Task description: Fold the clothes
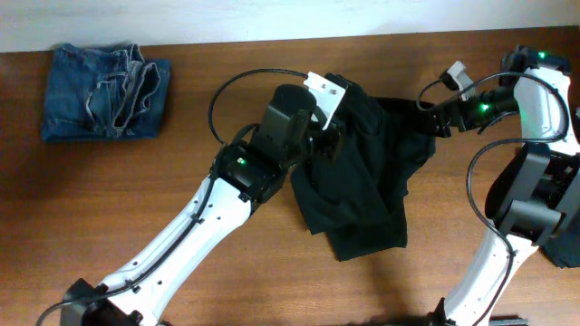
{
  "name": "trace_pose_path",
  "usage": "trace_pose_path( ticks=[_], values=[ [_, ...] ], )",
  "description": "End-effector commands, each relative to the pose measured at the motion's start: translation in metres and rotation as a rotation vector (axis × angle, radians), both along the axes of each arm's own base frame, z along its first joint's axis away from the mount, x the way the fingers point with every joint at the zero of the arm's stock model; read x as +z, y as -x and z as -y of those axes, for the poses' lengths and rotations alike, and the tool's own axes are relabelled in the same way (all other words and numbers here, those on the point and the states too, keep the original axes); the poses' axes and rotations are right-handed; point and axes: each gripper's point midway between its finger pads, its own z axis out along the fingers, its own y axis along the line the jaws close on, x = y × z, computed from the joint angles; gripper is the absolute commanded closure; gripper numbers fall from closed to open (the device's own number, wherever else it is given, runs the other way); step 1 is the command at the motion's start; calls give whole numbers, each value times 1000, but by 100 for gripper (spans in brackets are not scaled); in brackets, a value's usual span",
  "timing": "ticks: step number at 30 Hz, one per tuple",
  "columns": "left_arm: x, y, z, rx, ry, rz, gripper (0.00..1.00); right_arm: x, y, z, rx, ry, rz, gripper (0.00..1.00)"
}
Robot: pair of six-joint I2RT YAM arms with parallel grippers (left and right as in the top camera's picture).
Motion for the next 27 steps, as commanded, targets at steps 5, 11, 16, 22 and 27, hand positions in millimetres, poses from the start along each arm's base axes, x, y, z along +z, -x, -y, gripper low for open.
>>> trace_pose_path(
  ticks=[5, 11, 16, 22, 27],
  values=[
    [18, -2, -3, 14, 22, 32, 98, 11, -9, -12, 50, -93, 112, 10],
    [19, -2, -3, 14, 24, 35, 98, 4, -4, -20, 61, -110, 86, 23],
    [19, -2, -3, 14, 24, 36, 98, -7, 3, -22, 59, -119, 53, 60],
    [20, -3, -2, 8, 18, 45, 99, -2, -1, -20, 14, -126, 35, 96],
    [37, -4, -1, -12, 10, 103, 99, 30, -9, -20, -2, -133, 62, 96]
  ],
)
